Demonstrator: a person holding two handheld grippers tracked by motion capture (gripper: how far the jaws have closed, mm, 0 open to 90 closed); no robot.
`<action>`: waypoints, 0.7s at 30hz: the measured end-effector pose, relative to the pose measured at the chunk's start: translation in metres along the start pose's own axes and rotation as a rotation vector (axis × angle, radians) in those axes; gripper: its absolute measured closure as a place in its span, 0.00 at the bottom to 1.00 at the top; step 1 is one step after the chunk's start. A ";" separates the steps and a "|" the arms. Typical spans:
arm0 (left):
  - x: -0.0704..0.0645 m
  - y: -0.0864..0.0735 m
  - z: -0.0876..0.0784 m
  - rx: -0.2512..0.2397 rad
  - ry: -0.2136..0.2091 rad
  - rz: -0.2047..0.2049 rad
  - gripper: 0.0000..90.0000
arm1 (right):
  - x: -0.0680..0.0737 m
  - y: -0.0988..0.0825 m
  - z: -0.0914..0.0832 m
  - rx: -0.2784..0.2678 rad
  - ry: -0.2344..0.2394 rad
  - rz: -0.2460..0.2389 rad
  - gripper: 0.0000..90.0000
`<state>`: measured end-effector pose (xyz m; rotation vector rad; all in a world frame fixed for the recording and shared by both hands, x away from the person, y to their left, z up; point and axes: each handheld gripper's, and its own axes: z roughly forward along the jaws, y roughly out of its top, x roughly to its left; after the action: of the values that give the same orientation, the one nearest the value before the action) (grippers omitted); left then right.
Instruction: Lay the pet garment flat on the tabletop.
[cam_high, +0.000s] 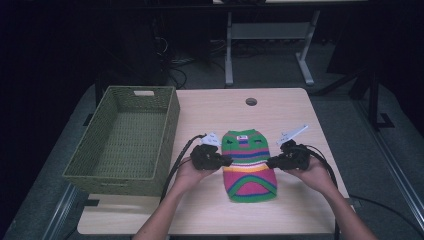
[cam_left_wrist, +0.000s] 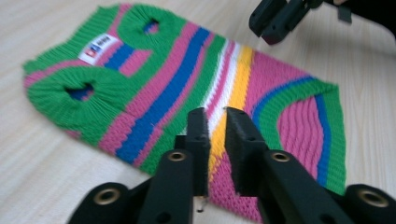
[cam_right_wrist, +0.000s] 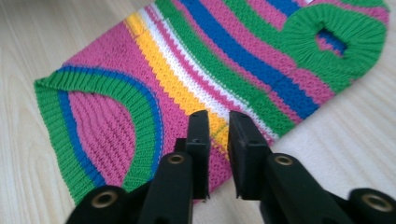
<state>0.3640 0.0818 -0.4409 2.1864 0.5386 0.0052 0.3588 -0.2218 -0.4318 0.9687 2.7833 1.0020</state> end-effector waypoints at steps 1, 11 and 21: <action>-0.001 0.000 0.001 0.012 -0.003 0.002 0.92 | 0.001 -0.001 0.001 0.004 0.000 0.002 0.88; -0.010 -0.004 0.015 0.136 -0.006 0.041 1.00 | 0.006 -0.008 0.011 0.049 0.009 -0.021 1.00; -0.014 -0.003 0.025 0.221 0.005 0.054 1.00 | 0.007 -0.014 0.017 0.081 -0.005 -0.009 1.00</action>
<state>0.3547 0.0597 -0.4565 2.4162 0.5026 -0.0208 0.3492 -0.2164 -0.4527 0.9657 2.8413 0.8908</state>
